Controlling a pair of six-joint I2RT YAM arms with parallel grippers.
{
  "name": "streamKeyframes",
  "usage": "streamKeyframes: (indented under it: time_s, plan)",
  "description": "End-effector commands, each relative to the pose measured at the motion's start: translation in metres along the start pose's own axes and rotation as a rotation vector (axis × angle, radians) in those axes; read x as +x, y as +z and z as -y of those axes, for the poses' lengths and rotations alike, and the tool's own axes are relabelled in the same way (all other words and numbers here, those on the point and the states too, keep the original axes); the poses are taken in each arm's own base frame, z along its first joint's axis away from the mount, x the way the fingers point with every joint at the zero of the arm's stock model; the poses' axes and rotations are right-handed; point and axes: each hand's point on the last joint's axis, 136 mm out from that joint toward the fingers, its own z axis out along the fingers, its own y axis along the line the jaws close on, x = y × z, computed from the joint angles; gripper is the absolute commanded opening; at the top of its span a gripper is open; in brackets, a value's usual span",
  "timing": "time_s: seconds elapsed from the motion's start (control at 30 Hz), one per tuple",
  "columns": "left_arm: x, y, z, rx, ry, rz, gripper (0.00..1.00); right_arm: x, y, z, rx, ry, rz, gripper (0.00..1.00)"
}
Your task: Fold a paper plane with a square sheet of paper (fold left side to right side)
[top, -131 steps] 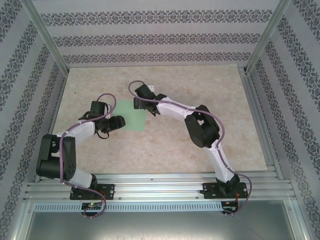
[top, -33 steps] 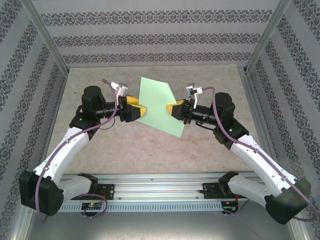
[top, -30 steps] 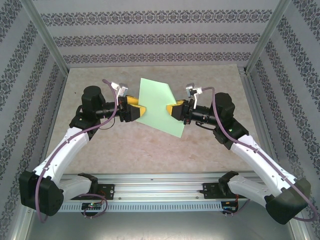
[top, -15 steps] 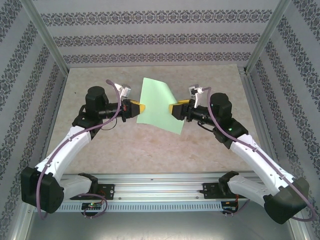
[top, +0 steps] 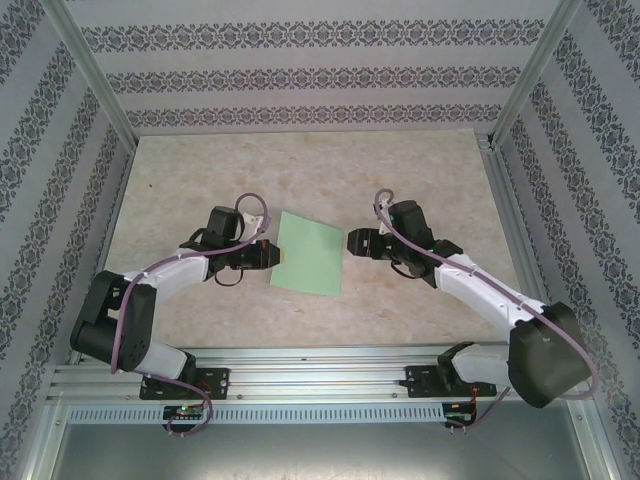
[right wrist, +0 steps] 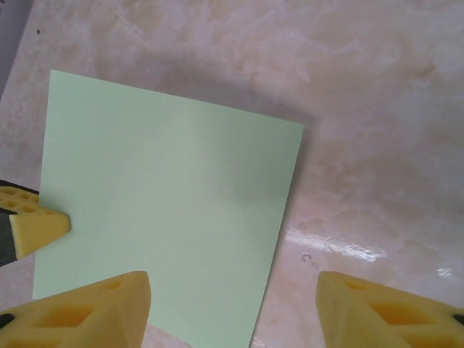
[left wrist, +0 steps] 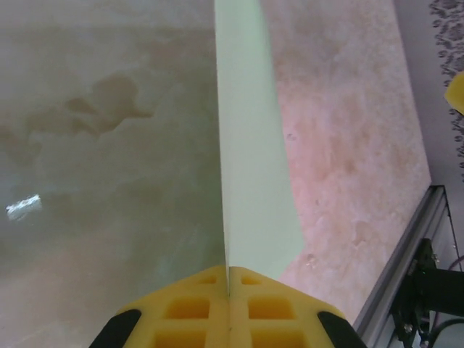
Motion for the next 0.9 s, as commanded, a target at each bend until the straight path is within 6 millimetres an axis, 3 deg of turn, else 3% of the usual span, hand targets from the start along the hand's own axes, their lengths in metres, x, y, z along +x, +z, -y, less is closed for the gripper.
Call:
streamKeyframes:
  time_s: [0.0,0.13,0.27,0.4,0.67,0.87]
  plan:
    - [0.005,0.006,-0.016,-0.067,-0.048,0.002,0.0,0.012,0.024,-0.006,-0.006,0.034,-0.029,0.58]
    - [0.005,0.008,-0.019,-0.079,-0.05,-0.009,0.09,0.03,0.056,-0.01,0.001,0.059,-0.109,0.5]
    - [0.003,0.009,-0.013,-0.048,-0.044,-0.011,0.28,0.041,0.081,-0.009,-0.015,0.124,-0.141,0.42]
    - [-0.001,0.008,-0.001,0.01,-0.039,-0.008,0.41,0.054,0.099,-0.007,-0.009,0.15,-0.194,0.36]
    - [-0.016,0.008,0.028,0.136,-0.027,0.029,0.52,0.062,0.107,0.0,0.017,0.162,-0.225,0.35]
    - [-0.021,0.015,0.043,0.165,0.009,0.021,0.55,0.043,0.096,-0.001,-0.028,0.192,-0.168,0.37]
